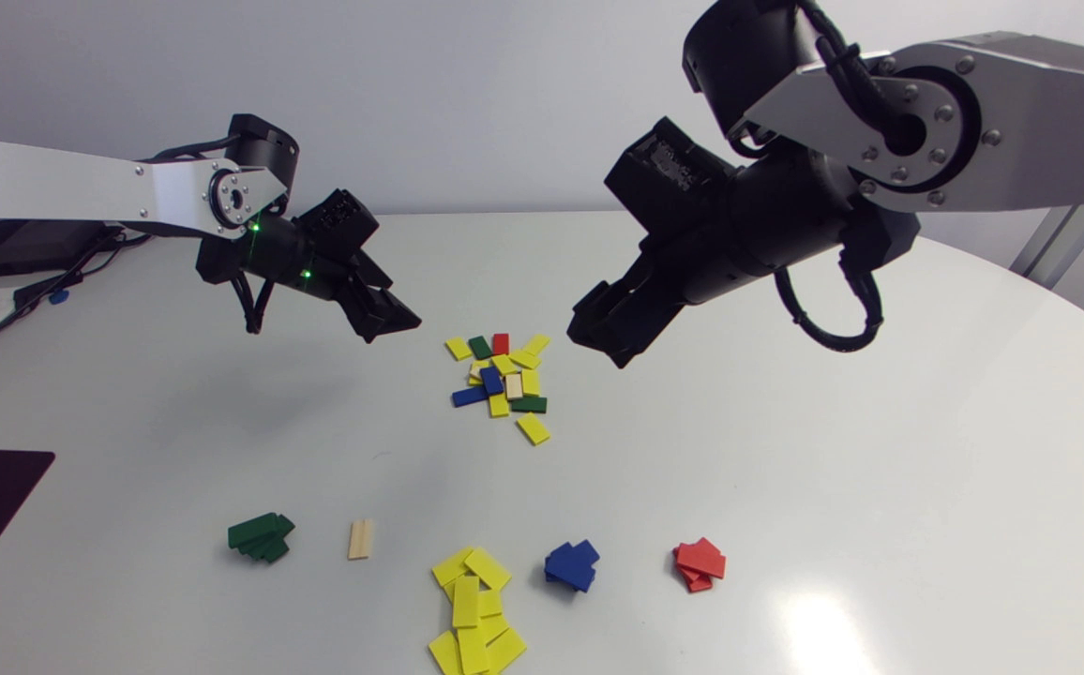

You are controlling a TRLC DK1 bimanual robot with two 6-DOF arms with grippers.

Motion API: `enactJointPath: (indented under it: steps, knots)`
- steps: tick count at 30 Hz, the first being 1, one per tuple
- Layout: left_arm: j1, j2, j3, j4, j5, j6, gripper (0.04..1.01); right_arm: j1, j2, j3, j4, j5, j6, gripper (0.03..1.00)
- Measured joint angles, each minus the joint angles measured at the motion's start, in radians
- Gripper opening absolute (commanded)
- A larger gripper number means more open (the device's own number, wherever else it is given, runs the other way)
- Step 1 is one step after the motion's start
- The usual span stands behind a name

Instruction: Take domino bricks one by one from the mixed stack on the table and place each onto the existing stack of the same color.

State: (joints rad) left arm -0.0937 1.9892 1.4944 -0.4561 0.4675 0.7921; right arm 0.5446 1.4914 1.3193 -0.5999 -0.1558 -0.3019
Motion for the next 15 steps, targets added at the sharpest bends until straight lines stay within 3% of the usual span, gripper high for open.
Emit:
enactJointPath:
  steps: [15]
  knots:
    - [0.016, 0.040, 0.064, 0.000, 0.010, 0.007, 0.997, 0.000, 0.000, 0.000, 0.001, 0.000, 0.000, 0.969]
